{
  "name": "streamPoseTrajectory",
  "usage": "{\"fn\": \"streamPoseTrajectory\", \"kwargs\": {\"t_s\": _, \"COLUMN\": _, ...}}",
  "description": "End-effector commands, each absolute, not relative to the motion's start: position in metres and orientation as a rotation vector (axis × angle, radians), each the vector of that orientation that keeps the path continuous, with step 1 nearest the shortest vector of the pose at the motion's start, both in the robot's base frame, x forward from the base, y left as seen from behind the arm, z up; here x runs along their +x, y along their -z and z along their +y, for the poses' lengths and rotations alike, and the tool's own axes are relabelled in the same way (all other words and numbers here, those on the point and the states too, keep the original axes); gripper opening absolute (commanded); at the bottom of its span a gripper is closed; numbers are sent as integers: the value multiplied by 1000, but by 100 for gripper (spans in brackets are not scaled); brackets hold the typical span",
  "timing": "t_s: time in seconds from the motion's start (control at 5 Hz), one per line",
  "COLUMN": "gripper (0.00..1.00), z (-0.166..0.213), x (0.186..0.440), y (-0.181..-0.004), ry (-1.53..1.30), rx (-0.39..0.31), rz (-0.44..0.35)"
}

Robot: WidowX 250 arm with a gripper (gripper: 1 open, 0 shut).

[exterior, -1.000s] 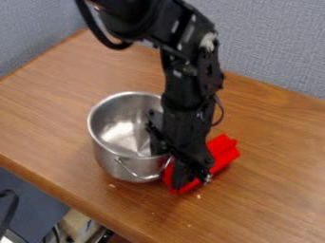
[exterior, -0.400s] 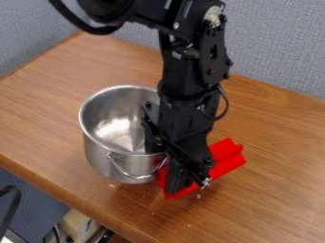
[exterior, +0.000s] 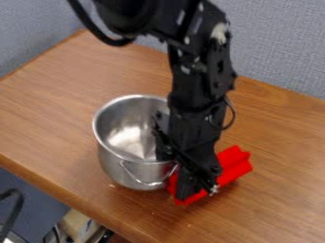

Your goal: Move the red object from the metal pot to the table

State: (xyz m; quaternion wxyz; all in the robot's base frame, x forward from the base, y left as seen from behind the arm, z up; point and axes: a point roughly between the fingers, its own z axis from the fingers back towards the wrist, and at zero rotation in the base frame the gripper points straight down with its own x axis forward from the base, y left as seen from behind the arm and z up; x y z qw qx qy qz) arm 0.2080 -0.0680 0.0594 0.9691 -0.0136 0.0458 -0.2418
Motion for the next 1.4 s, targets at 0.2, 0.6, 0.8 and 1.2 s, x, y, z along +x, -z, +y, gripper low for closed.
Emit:
{"fn": "streamPoseTrajectory", "kwargs": {"t_s": 0.2, "gripper": 0, "z": -68, "x": 211, "y": -36, "ry": 436, "rx": -24, "rz": 68}}
{"fn": "streamPoseTrajectory", "kwargs": {"t_s": 0.6, "gripper": 0, "z": -65, "x": 205, "y": -21, "ry": 406, "rx": -20, "rz": 74}}
{"fn": "streamPoseTrajectory", "kwargs": {"t_s": 0.8, "gripper": 0, "z": -60, "x": 202, "y": -14, "ry": 395, "rx": -19, "rz": 77}}
{"fn": "streamPoseTrajectory", "kwargs": {"t_s": 1.2, "gripper": 0, "z": -61, "x": 205, "y": -11, "ry": 371, "rx": -8, "rz": 82}}
